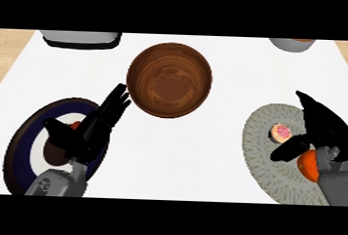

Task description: Pick the cupcake from the placemat and place it in the bowl

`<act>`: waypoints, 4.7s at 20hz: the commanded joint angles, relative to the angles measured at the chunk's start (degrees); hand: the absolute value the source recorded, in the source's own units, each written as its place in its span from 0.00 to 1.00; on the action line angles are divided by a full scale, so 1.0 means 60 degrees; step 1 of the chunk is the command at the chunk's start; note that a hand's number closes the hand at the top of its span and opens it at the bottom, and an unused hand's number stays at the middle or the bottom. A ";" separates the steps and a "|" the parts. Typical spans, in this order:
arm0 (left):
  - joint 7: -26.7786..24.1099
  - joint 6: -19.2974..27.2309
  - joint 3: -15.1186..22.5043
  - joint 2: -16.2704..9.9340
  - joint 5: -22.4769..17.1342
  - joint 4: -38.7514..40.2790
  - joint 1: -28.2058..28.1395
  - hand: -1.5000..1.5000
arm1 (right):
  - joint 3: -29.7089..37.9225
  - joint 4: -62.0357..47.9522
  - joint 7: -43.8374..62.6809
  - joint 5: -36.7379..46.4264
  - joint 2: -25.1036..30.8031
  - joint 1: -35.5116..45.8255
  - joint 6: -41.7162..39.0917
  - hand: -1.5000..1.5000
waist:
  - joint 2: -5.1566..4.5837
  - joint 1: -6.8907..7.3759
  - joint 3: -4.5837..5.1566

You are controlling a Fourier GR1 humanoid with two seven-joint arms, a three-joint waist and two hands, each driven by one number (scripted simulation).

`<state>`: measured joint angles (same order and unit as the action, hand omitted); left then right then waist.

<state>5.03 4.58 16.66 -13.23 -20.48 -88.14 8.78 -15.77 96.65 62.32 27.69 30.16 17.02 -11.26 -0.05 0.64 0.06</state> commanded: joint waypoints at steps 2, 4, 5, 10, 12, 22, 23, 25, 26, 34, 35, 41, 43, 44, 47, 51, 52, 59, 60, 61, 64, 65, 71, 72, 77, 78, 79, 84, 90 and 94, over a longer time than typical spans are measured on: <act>0.0109 -0.0087 0.0033 0.0060 0.0000 -0.0486 -0.0358 0.50 | -0.0194 -0.0684 0.1740 0.0095 -0.0622 0.0485 -0.0836 0.00 | 0.0018 0.0011 -0.0002; -0.0010 -0.0218 -0.0061 -0.0025 0.0168 -0.0134 -0.0367 0.50 | -0.0216 -0.1356 0.1038 0.0241 -0.0791 0.0374 -0.0644 0.00 | 0.0001 -0.0014 -0.0007; 0.0020 -0.0042 -0.0055 0.0324 0.0268 0.0297 0.0003 0.50 | -0.0131 -0.1135 0.0962 0.0282 -0.0658 0.0169 -0.0748 0.00 | 0.0004 -0.0095 -0.0006; 0.0433 -0.0020 -0.0179 0.0406 0.0461 -0.0312 -0.0083 0.50 | -0.0129 -0.1520 0.0467 0.0877 -0.1021 0.0309 -0.0728 0.00 | 0.0014 -0.0085 -0.0009; -0.0353 -0.0332 -0.0409 0.0579 0.0520 0.0786 0.0060 0.50 | 0.0248 -0.1550 0.0032 0.0719 -0.0649 -0.0023 -0.0922 0.00 | 0.0006 -0.0135 -0.0007; 0.0568 -0.0788 -0.1108 0.0633 0.0364 0.0403 0.0514 0.50 | 0.0361 -0.2485 -0.0062 0.2062 -0.2030 0.0373 -0.0491 0.00 | 0.0004 -0.0103 -0.0009; 0.0362 -0.0542 -0.0740 0.0826 0.0743 0.0051 -0.0030 0.50 | 0.0182 -0.1345 0.0040 0.2265 -0.1783 -0.0647 -0.0504 0.00 | 0.0022 -0.0139 -0.0008; 0.0226 -0.0682 -0.0629 0.0853 0.0833 -0.0501 -0.0641 0.50 | 0.0530 -0.2563 -0.0663 0.2529 -0.2032 -0.0242 -0.0068 0.00 | 0.0013 -0.0078 -0.0010; 0.0599 -0.1028 -0.1036 0.0570 0.0646 -0.0600 -0.0529 0.50 | 0.0945 -0.2226 -0.0632 0.2335 -0.1905 0.0051 -0.0754 0.00 | 0.0015 -0.0086 -0.0009; 0.0344 -0.1166 -0.1096 0.1084 0.1132 -0.0472 -0.0589 0.50 | 0.1465 -0.3810 -0.1610 0.3136 -0.2439 0.0516 -0.0158 0.00 | 0.0010 -0.0071 -0.0010; 0.0593 -0.1158 -0.1030 0.0951 0.1122 -0.0722 -0.0935 0.50 | 0.1256 -0.4160 -0.2195 0.3388 -0.2441 -0.0239 0.0601 0.00 | 0.0010 -0.0067 -0.0012; 0.0468 -0.1139 -0.1050 0.1409 0.1482 -0.0173 -0.0575 0.50 | 0.1297 -0.3280 -0.2431 0.3596 -0.2624 -0.0211 0.0408 1.00 | 0.0014 -0.0095 -0.0010; -0.0098 -0.1304 -0.1341 0.1434 0.1542 0.0627 -0.0195 0.50 | 0.1303 -0.4515 -0.3449 0.3883 -0.2614 -0.0010 0.1095 1.00 | -0.0004 -0.0083 -0.0011; 0.0628 -0.1365 -0.1632 0.1289 0.1305 0.0204 0.0105 0.50 | 0.1675 -0.4937 -0.3482 0.3855 -0.2554 0.0512 0.0895 1.00 | 0.0002 -0.0074 -0.0011; 0.1692 -0.1314 -0.1872 0.1126 0.1003 -0.0601 0.0309 0.50 | 0.1724 -0.4345 -0.3767 0.3821 -0.2289 0.0094 0.0629 1.00 | 0.0012 -0.0085 -0.0012; 0.1037 -0.1329 -0.1727 0.1575 0.1480 0.0177 0.0390 0.50 | 0.1485 -0.4339 -0.3620 0.4322 -0.2789 0.0119 0.0639 1.00 | 0.0010 -0.0105 -0.0010; 0.0367 -0.1564 -0.1852 0.1561 0.1541 0.0715 0.0151 0.50 | 0.1390 -0.4211 -0.3562 0.4526 -0.2938 0.0016 0.0814 1.00 | 0.0009 -0.0106 -0.0009; 0.0036 -0.1525 -0.1601 0.1686 0.1973 0.0393 -0.0366 0.50 | 0.1331 -0.4279 -0.3347 0.5525 -0.2583 0.0051 0.0983 1.00 | 0.0012 -0.0104 -0.0008; 0.0524 -0.1559 -0.1506 0.1657 0.1725 -0.0131 -0.0483 0.50 | 0.0164 -0.3836 -0.2298 0.6073 -0.3810 0.0376 0.0755 1.00 | 0.0033 -0.0043 -0.0004; 0.0378 -0.1800 -0.1639 0.1533 0.1500 -0.0115 -0.0503 0.50 | -0.0609 -0.3359 -0.1830 0.6252 -0.4546 0.0763 0.0201 1.00 | 0.0087 0.0064 0.0018; 0.0706 -0.1848 -0.1253 0.1713 0.1683 0.0165 0.0225 0.50 | -0.2648 -0.4016 -0.1499 0.5806 -0.4972 0.1651 0.0313 1.00 | -0.0057 0.0921 0.0003; 0.0553 -0.1979 -0.1075 0.1762 0.1723 0.0190 0.0082 0.50 | -0.2953 -0.4116 -0.1490 0.5461 -0.4983 0.1987 0.0169 1.00 | -0.0122 0.1346 0.0004; 0.0764 -0.1848 -0.1064 0.1955 0.1727 0.0439 0.0473 0.50 | -0.5075 -0.3242 0.1439 0.4307 -0.5015 0.3647 0.0770 1.00 | -0.0031 0.1149 0.0006; 0.0674 -0.1837 -0.1103 0.1936 0.1726 0.0416 0.0363 0.50 | -0.5366 -0.2919 0.1748 0.4172 -0.5016 0.3696 0.1053 1.00 | 0.0007 0.1144 0.0008; 0.1022 -0.1817 -0.1318 0.1851 0.1520 0.0395 0.0529 0.50 | -0.5632 -0.2124 0.2872 0.4326 -0.5019 0.5371 0.1054 1.00 | 0.0169 0.0950 0.0026; 0.0881 -0.1936 -0.1321 0.1741 0.1594 0.0588 0.0545 0.50 | -0.5606 -0.2234 0.3086 0.4361 -0.5018 0.5626 0.1225 1.00 | 0.0118 0.0898 0.0032; 0.0896 -0.1699 -0.1151 0.2038 0.1702 0.0580 0.0584 0.50 | -0.5776 -0.2033 0.3310 0.4317 -0.5018 0.5867 0.1001 1.00 | 0.0162 0.0810 0.0033; 0.0840 -0.1629 -0.1170 0.2008 0.1784 0.0640 0.0347 0.50 | -0.5367 -0.2356 0.3799 0.4137 -0.5017 0.7224 0.0845 1.00 | 0.0126 0.0741 0.0043; 0.0835 -0.1524 -0.1411 0.1820 0.1872 0.0608 0.0533 0.50 | -0.4719 -0.2913 0.3812 0.3901 -0.5016 0.8333 0.1238 1.00 | 0.0095 0.0614 0.0035; 0.0713 -0.1597 -0.1545 0.1735 0.1788 0.0564 0.0410 0.50 | -0.4181 -0.3567 0.3815 0.3661 -0.5016 0.9194 0.1039 1.00 | 0.0061 0.0457 0.0025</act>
<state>9.48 -5.41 8.16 -2.49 -9.88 -84.96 11.19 -42.66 78.31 71.42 50.53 1.20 67.28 -4.71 0.56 4.27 0.27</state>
